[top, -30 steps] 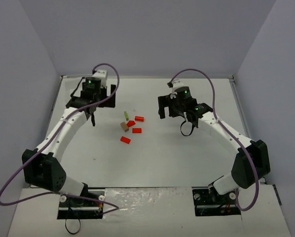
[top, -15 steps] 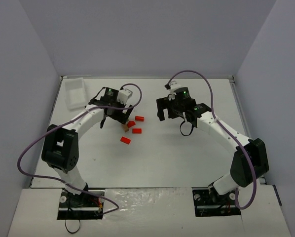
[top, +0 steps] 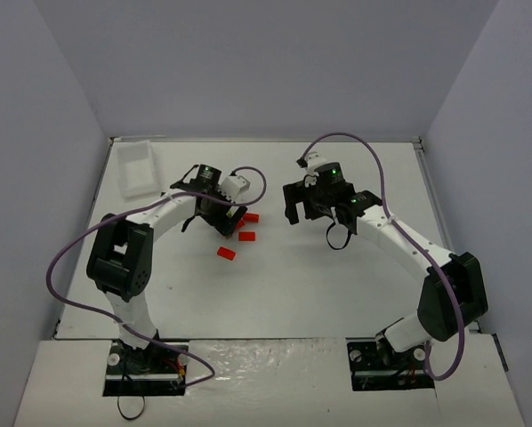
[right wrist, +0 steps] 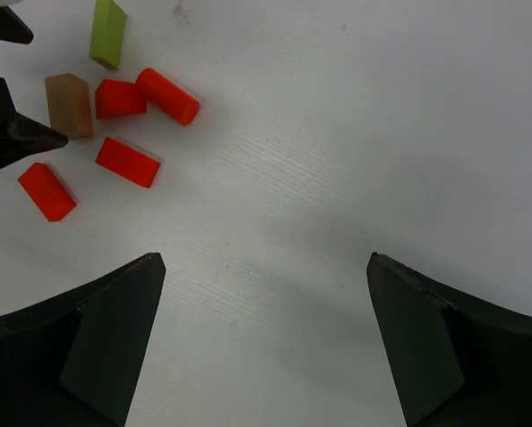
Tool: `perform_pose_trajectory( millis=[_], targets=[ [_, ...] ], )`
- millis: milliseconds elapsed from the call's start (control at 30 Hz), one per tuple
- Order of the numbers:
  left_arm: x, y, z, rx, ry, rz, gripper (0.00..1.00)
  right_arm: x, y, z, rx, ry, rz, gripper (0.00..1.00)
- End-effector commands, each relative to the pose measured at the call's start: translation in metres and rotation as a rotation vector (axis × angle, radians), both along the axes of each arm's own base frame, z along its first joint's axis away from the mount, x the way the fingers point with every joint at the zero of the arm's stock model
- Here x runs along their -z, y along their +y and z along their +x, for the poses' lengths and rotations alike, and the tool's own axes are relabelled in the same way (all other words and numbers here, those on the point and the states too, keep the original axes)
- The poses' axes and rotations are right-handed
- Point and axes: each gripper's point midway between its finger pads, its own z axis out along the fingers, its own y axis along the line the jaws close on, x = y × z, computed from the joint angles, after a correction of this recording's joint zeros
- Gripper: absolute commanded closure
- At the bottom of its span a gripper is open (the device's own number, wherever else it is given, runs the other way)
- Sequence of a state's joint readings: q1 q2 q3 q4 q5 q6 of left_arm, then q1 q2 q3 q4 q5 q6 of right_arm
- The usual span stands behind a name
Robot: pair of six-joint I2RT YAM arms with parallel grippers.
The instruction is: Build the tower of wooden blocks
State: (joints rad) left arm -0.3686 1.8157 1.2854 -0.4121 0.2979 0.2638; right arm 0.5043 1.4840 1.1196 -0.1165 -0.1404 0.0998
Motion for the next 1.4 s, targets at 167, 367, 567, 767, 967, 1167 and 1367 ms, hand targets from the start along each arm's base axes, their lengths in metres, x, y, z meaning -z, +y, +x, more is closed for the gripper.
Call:
perform_pose_trajectory(
  millis=[167, 367, 567, 767, 967, 1167, 1367],
  targets=[
    [-0.004, -0.014, 0.006, 0.068, -0.039, 0.066, 0.19, -0.022, 0.000, 0.001, -0.012, -0.064, 0.039, 0.07],
    [-0.002, -0.010, 0.010, 0.042, -0.042, 0.088, 0.29, -0.018, -0.002, -0.001, -0.011, -0.056, 0.038, 0.08],
    [-0.006, -0.008, 0.010, 0.007, -0.046, 0.086, 0.48, -0.017, -0.002, -0.002, -0.012, -0.050, 0.042, 0.09],
    [-0.036, -0.013, 0.009, -0.042, -0.081, 0.019, 0.77, -0.024, -0.008, -0.002, 0.004, -0.065, 0.053, 0.13],
    [-0.103, -0.042, 0.013, -0.222, -0.154, -0.135, 0.99, -0.043, -0.053, 0.006, 0.175, -0.101, 0.101, 0.18],
    [-0.134, -0.126, 0.012, -0.412, -0.124, -0.314, 1.00, -0.054, -0.124, 0.005, 0.439, -0.129, 0.153, 0.18],
    [-0.100, -0.203, 0.018, -0.545, -0.108, -0.298, 0.99, -0.049, -0.153, -0.006, 0.563, -0.101, 0.181, 0.18]
  ],
)
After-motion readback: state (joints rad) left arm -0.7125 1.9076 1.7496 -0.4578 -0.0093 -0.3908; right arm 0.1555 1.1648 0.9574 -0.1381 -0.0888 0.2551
